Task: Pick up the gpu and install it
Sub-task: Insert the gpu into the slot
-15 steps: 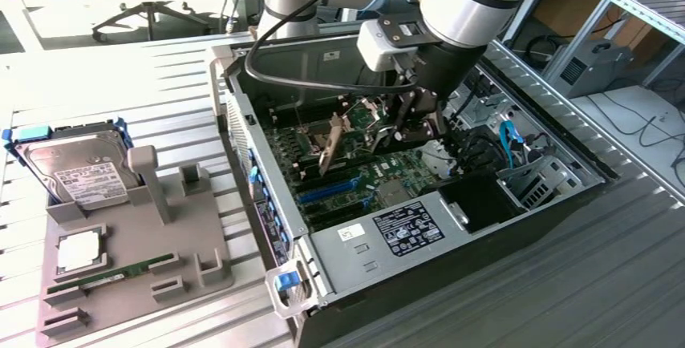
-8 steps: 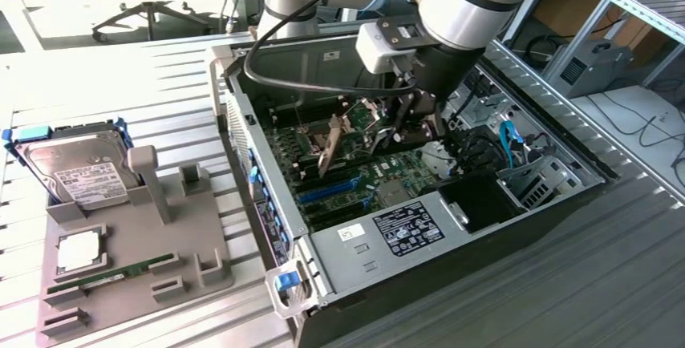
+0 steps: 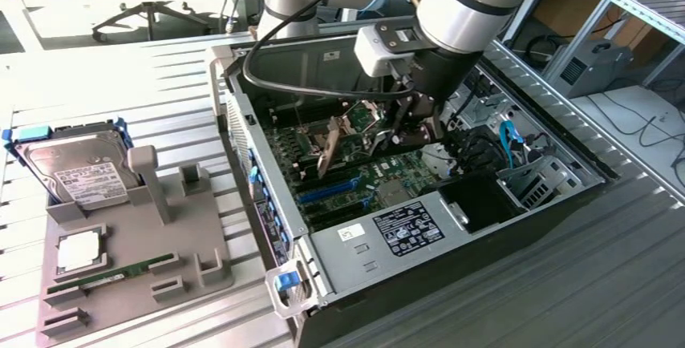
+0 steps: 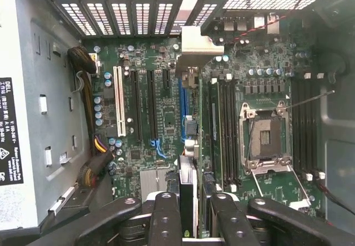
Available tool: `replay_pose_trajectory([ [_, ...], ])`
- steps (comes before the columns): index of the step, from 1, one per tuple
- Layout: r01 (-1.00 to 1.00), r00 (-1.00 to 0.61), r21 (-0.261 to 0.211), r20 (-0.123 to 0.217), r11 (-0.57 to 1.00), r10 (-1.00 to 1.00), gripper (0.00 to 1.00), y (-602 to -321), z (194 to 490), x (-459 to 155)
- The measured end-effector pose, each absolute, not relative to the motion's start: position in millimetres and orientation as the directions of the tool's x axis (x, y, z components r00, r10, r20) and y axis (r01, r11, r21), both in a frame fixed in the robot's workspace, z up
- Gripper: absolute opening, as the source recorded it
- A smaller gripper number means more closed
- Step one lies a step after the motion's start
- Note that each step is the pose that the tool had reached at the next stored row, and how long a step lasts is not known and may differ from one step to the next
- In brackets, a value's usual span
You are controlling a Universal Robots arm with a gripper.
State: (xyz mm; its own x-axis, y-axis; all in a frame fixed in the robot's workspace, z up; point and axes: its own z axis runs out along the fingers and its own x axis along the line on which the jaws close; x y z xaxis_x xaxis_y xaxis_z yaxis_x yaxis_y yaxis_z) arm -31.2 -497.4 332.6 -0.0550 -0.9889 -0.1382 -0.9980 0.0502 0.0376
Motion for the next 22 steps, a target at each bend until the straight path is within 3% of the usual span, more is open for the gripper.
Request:
replay_pose_trajectory([
  [22, -0.998, -0.055, 0.038, -0.138, 0.05, -0.989, 0.27, -498.4, 325.0, -33.5],
])
